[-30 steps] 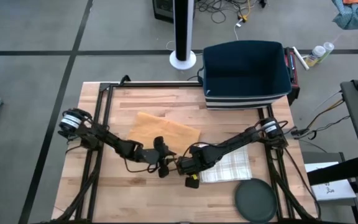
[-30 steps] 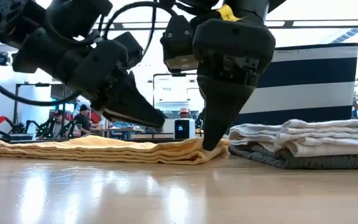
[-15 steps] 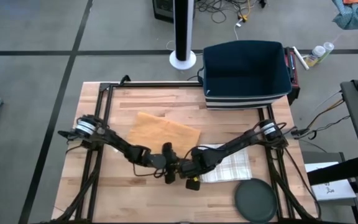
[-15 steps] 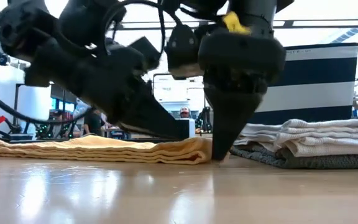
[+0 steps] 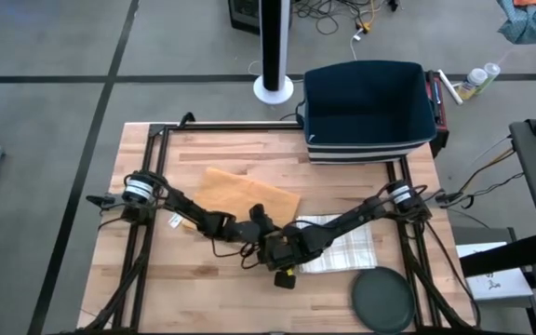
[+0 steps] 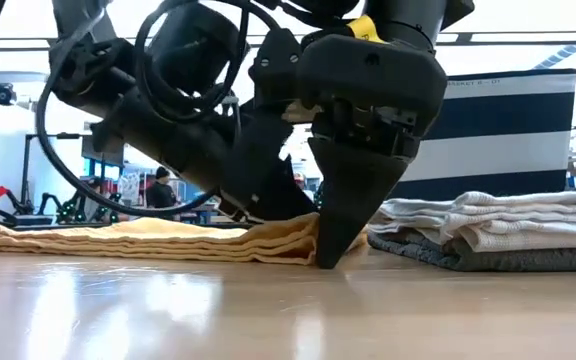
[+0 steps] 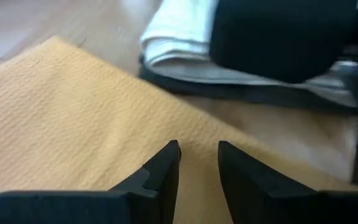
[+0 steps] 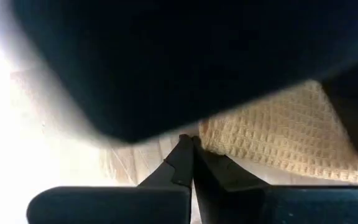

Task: Fold kitchen towel into neat rectangle
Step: Fold the orange towel

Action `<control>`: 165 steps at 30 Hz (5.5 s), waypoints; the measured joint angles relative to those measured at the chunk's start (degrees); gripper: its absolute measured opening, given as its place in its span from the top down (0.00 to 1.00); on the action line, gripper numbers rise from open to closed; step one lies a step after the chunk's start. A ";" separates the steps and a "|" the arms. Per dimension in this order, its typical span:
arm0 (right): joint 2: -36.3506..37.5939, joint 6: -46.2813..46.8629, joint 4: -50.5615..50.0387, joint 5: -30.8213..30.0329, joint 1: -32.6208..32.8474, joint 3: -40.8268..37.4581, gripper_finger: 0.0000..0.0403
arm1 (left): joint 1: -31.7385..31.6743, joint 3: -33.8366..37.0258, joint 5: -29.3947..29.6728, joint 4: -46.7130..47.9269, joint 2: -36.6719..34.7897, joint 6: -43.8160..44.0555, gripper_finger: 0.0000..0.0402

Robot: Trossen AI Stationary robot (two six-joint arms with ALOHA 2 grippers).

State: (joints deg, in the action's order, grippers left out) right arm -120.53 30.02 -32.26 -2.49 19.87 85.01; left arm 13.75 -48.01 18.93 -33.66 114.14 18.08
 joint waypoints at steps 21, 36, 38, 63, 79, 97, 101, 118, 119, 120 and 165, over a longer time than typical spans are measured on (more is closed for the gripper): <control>-0.35 1.82 1.78 -0.86 0.13 -0.31 1.00 | 3.37 0.28 -1.09 1.01 1.13 -1.60 0.74; 5.18 0.91 -1.56 -4.05 1.84 0.05 1.00 | 3.08 0.02 -0.99 14.20 -4.84 -4.57 0.80; 6.59 -0.02 -2.95 -6.16 2.00 0.08 1.00 | 4.43 0.42 -1.00 16.23 -6.32 -3.96 0.81; 8.57 -7.02 -3.08 -9.13 4.61 -0.41 1.00 | 29.46 8.97 1.67 31.49 -26.12 13.45 0.81; 4.04 -14.37 -3.51 -13.88 4.66 -2.19 0.73 | 29.71 13.11 8.11 25.70 -29.13 15.72 0.81; 3.26 -19.12 1.05 -20.57 6.47 -4.92 0.54 | 29.27 13.99 9.89 25.52 -29.13 16.12 0.81; 3.28 -20.04 1.53 -21.14 6.13 -5.16 0.53 | 29.27 14.00 10.26 25.52 -29.05 16.59 0.81; 2.67 -19.11 1.29 -21.62 5.53 -4.80 0.65 | 29.25 14.21 10.59 25.63 -29.04 17.19 0.81; 2.61 -18.85 1.23 -21.55 5.31 -4.84 0.67 | 29.27 14.22 10.59 25.62 -29.04 17.18 0.81; 2.50 -18.56 1.16 -21.57 5.10 -4.85 0.69 | 29.27 14.27 10.59 25.53 -29.04 17.19 0.81; 8.86 -4.11 -5.26 -30.28 5.25 -4.79 0.99 | 29.26 15.70 11.60 23.05 -29.02 16.92 0.70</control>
State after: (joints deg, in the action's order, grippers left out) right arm -111.67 25.91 -37.52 -32.77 25.12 80.23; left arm 43.01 -32.31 30.52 -10.61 85.12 35.00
